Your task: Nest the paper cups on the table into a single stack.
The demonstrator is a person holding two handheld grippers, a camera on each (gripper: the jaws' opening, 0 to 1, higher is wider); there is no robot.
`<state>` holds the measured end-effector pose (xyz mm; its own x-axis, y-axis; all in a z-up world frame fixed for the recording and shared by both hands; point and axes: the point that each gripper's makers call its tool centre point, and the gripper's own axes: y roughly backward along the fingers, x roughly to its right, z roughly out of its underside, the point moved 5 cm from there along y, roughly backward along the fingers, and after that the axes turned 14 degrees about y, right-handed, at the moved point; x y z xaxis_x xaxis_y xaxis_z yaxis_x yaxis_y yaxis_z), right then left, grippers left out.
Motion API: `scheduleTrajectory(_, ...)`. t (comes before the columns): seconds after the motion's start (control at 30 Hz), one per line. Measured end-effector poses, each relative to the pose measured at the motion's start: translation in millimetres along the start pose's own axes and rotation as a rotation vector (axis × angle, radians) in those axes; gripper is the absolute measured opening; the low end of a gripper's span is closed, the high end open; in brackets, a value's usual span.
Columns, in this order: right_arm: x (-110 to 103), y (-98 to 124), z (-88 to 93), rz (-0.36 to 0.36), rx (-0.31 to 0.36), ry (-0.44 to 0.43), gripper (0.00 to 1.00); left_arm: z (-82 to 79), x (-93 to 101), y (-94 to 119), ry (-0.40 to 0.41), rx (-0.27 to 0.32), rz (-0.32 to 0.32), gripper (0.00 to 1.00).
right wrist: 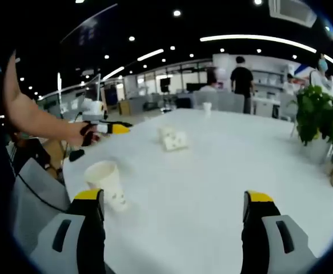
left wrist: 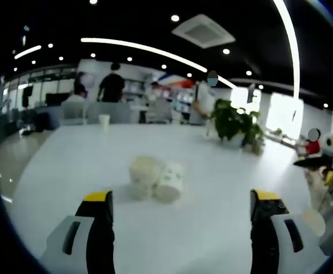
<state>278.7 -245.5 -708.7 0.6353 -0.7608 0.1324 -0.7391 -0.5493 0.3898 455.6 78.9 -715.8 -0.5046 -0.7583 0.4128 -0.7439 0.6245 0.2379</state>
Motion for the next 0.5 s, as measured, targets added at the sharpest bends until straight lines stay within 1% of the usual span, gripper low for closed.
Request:
scheduleTrajectory(0.1,-1.2,2.1,-0.9,0.009,-0.002,-0.011,1.0,-3.4,-6.9,-11.5,-0.004,0.008,-0.004,0.95)
scheduleTrajectory(0.2,-2.0,3.5,-1.6,0.014,-0.005,-0.015,1.0,-7.2,-15.1,-22.1,0.006,0.025,-0.002,0.95)
scheduleTrajectory(0.37,-4.4,4.1,-2.2,0.016,-0.014,-0.013,1.0,-10.7,-24.6,-36.0,0.01,0.028,-0.001,0.93)
scheduleTrajectory(0.5,-2.9,4.7,-3.9,0.017,-0.016,-0.008,1.0,-12.8,-31.9,-46.7,-0.006,0.031,-0.011,0.92)
